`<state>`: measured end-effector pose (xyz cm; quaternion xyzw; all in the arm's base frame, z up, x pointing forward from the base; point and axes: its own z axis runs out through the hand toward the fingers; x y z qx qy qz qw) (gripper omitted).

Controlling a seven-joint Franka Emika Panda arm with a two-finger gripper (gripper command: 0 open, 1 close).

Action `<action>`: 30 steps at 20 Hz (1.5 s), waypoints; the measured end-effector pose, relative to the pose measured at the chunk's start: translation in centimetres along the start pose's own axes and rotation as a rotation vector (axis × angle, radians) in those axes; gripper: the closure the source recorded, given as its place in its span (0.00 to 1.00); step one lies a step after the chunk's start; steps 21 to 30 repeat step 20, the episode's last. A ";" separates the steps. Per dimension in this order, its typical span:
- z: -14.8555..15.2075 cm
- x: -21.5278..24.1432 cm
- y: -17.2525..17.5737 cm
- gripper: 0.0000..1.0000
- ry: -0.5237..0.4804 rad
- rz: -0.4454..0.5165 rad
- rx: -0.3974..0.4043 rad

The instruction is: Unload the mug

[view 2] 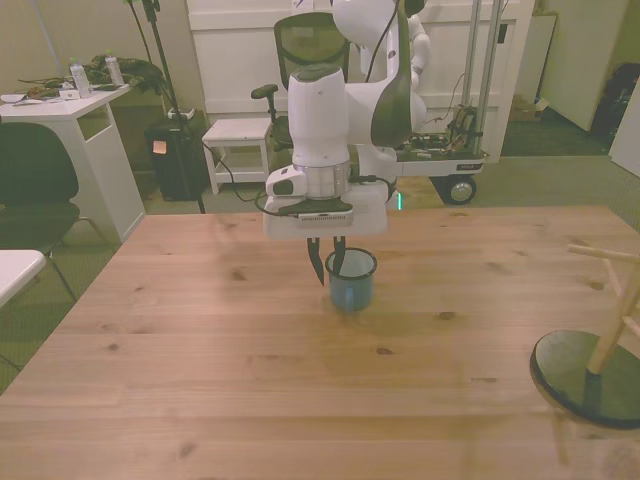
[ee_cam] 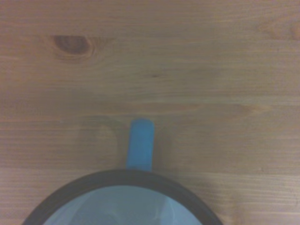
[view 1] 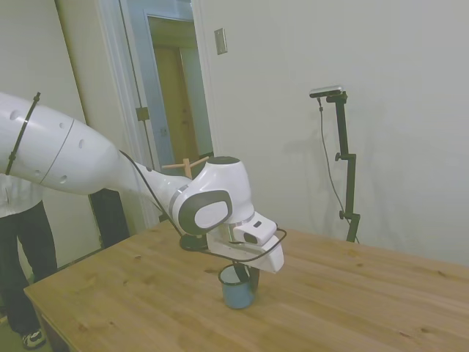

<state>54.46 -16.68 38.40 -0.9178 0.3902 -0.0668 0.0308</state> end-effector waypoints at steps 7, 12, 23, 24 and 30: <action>-3.2 -0.9 0.3 0.00 0.037 -0.008 0.034; -8.8 -3.0 0.1 0.00 0.099 -0.042 0.068; -13.0 -11.3 -6.6 0.00 0.120 -0.051 0.145; -13.0 -11.3 -6.6 0.00 0.120 -0.051 0.145; -13.0 -11.3 -6.6 0.00 0.120 -0.051 0.145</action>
